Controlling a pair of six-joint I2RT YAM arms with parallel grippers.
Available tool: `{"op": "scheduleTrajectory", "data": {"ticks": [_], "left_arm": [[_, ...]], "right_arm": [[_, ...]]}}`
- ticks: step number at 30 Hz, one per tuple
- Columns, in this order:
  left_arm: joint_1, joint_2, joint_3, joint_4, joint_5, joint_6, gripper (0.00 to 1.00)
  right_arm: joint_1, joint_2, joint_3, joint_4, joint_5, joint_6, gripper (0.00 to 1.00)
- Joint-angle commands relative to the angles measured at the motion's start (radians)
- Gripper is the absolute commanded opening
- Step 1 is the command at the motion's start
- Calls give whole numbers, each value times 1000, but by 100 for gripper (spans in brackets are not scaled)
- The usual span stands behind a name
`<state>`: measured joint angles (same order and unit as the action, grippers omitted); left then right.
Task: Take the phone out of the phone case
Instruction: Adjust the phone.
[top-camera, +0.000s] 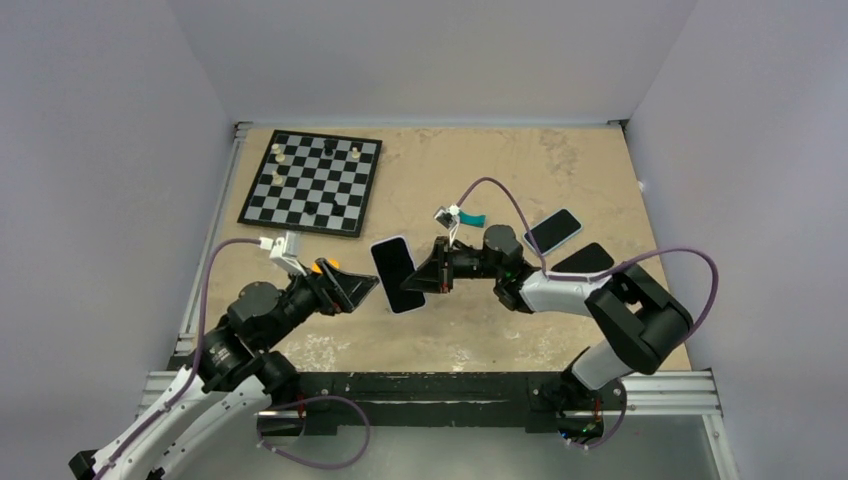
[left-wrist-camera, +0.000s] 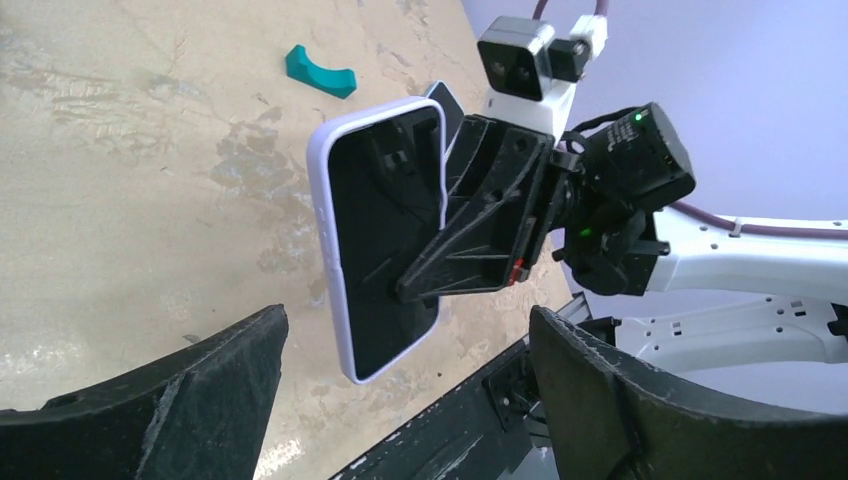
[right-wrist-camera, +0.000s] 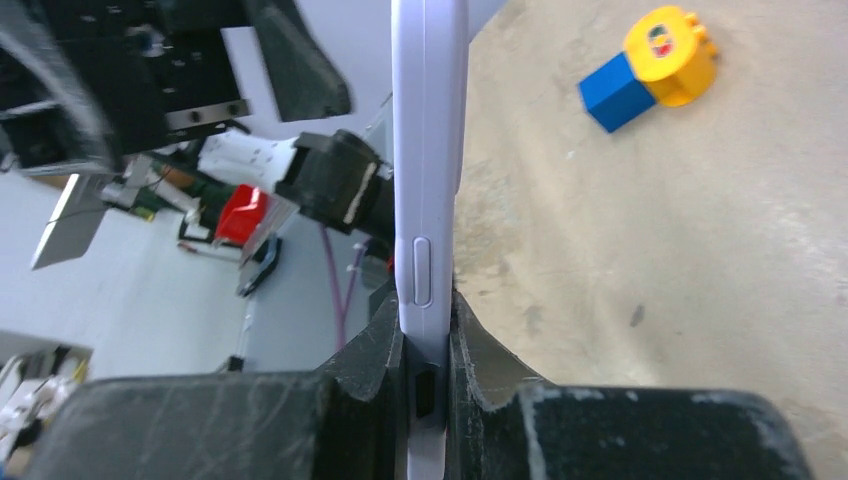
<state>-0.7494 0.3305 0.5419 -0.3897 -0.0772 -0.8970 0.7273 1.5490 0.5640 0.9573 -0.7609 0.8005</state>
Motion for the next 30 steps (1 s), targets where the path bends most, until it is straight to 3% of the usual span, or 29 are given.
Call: {"op": "scheduleTrajectory", "data": {"ticks": [1, 10, 18, 23, 26, 28, 30], "left_arm": [[7, 10, -32, 94, 63, 20, 93], [14, 163, -47, 366, 175, -47, 87], [15, 237, -77, 613, 298, -56, 63], [15, 250, -115, 755, 327, -60, 41], [15, 259, -118, 816, 344, -45, 8], [15, 260, -121, 856, 349, -45, 0], [16, 249, -127, 889, 345, -52, 0]], "right_arm": [[9, -105, 97, -72, -160, 53, 0], [13, -199, 126, -22, -183, 138, 0], [15, -173, 114, 170, -204, 260, 0], [15, -162, 119, 191, -229, 280, 0], [15, -174, 113, 189, -240, 279, 0], [15, -188, 102, 178, -255, 267, 0], [12, -213, 84, 146, -261, 232, 23]]}}
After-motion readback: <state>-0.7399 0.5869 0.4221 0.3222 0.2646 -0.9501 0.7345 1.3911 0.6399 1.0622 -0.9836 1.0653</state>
